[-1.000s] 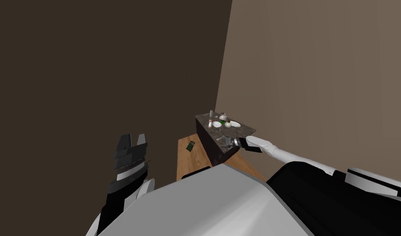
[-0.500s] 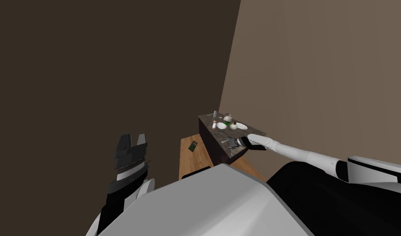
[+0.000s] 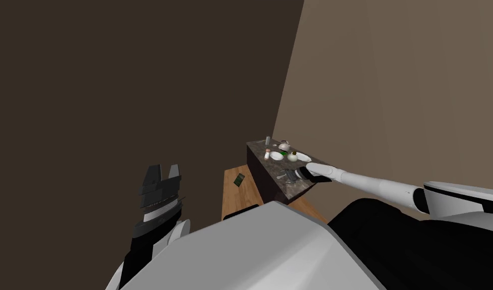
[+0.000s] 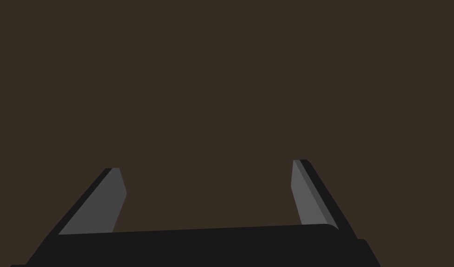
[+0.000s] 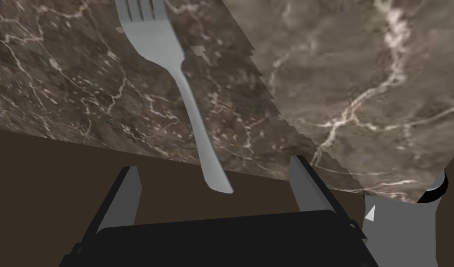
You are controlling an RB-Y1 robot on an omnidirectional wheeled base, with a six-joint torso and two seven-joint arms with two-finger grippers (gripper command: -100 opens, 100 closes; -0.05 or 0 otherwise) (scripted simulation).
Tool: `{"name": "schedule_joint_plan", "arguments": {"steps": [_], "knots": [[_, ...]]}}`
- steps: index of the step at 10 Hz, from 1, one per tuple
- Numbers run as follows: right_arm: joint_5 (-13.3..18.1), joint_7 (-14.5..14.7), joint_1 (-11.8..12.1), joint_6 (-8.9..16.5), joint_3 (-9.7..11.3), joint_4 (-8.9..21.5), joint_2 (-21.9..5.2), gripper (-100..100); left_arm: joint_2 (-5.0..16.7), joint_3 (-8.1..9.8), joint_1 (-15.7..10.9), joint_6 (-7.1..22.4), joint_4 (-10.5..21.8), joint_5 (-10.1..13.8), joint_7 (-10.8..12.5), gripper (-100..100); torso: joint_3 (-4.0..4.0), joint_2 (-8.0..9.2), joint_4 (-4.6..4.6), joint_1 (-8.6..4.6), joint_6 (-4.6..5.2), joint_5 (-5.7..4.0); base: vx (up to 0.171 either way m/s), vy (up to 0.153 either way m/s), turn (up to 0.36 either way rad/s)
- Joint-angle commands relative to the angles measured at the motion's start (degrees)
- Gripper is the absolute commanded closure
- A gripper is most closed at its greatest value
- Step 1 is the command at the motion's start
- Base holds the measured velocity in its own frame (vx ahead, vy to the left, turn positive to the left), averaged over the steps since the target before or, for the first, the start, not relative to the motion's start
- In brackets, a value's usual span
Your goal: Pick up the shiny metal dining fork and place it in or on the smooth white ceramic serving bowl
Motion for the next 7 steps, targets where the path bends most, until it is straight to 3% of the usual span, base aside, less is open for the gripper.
{"name": "schedule_joint_plan", "arguments": {"steps": [1, 4, 5, 6, 7], "knots": [[1.13, 0.97, 0.21, -0.36, 0.67, 1.09, -1.87, -100, 0.0, 0.0, 0.0, 0.0, 0.0, 0.0, 0.0, 0, 0.0, 0.0, 0.0, 0.0, 0.0, 0.0, 0.041, 0.04, 0.076], [3.13, 1.75, -0.03, -0.57, 2.35, 2.61, -4.57, -100, 0.0, 0.0, 0.0, 0.0, 0.0, 0.0, 0.0, 0, 0.02, 0.03, 0.01, -0.05, 0.03, -0.01, 0.038, 0.021, 0.052], [2.99, 1.72, -0.71, -0.9, 2.39, 2.83, -3.68, -100, 0.0, 0.0, 0.0, 0.0, 0.0, 0.0, 0.0, 0, 0.05, 0.08, 0.02, -0.07, 0.02, -0.02, 0.01, 0.006, 0.009], [3.09, 1.69, -0.74, -0.85, 2.47, 2.85, -3.76, 0, 0.0, 0.0, 0.0, 0.0, 0.0, 0.0, 0.0, 0, 0.08, 0.14, 0.03, -0.1, 0.03, -0.03, 0.0, 0.0, 0.0], [3.67, 2.16, -0.41, 0.39, 3.37, 3.94, -1.94, -100, 0.0, 0.0, 0.0, 0.0, 0.0, 0.0, 0.0, 0, 0.11, 0.18, 0.04, -0.12, 0.03, -0.04, 0.014, 0.007, 0.16]]}}
